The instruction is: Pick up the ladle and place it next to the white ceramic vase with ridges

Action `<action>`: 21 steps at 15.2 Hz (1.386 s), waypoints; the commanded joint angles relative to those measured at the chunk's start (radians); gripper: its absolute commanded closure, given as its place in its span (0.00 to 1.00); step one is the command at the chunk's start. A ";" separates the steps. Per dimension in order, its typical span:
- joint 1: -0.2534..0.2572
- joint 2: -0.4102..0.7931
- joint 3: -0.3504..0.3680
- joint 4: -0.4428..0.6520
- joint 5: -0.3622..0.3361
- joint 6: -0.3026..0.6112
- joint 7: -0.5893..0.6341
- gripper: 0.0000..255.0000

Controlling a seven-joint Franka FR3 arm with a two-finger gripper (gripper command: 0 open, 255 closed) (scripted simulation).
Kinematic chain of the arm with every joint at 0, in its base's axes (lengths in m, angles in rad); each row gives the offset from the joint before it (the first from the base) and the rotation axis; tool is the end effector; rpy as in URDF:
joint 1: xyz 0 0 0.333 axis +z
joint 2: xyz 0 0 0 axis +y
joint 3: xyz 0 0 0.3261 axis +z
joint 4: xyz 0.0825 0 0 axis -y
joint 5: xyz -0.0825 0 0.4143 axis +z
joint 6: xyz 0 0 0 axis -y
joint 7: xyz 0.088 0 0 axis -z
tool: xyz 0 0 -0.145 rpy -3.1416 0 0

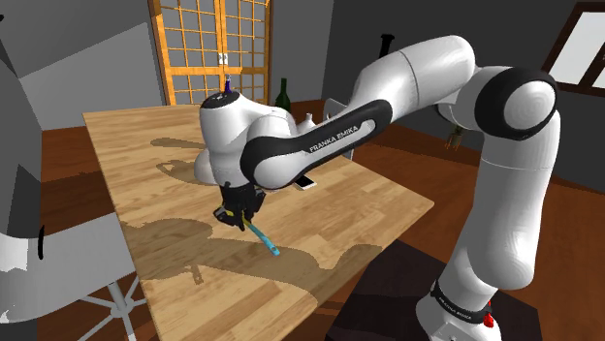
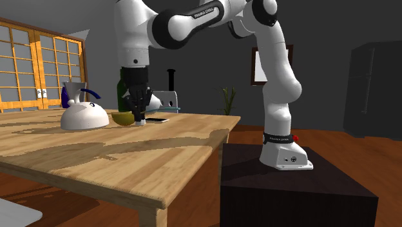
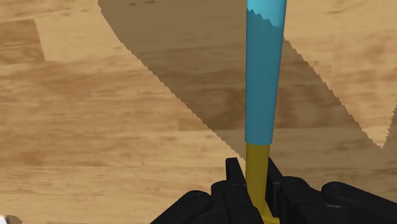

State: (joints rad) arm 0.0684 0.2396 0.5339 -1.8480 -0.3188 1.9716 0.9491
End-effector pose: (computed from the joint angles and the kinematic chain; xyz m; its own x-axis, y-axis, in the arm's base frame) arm 0.5438 0.3217 0.3638 0.9746 -0.2091 0.0808 -0.2198 -0.9618 0.1630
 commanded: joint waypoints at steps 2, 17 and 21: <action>-0.002 -0.015 0.003 0.023 0.012 -0.034 -0.014 1.00; -0.002 -0.058 0.013 0.174 0.049 -0.216 -0.062 1.00; 0.001 -0.060 0.015 0.225 0.053 -0.268 -0.072 1.00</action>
State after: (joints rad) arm 0.0685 0.1779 0.5485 -1.6390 -0.2657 1.7183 0.8796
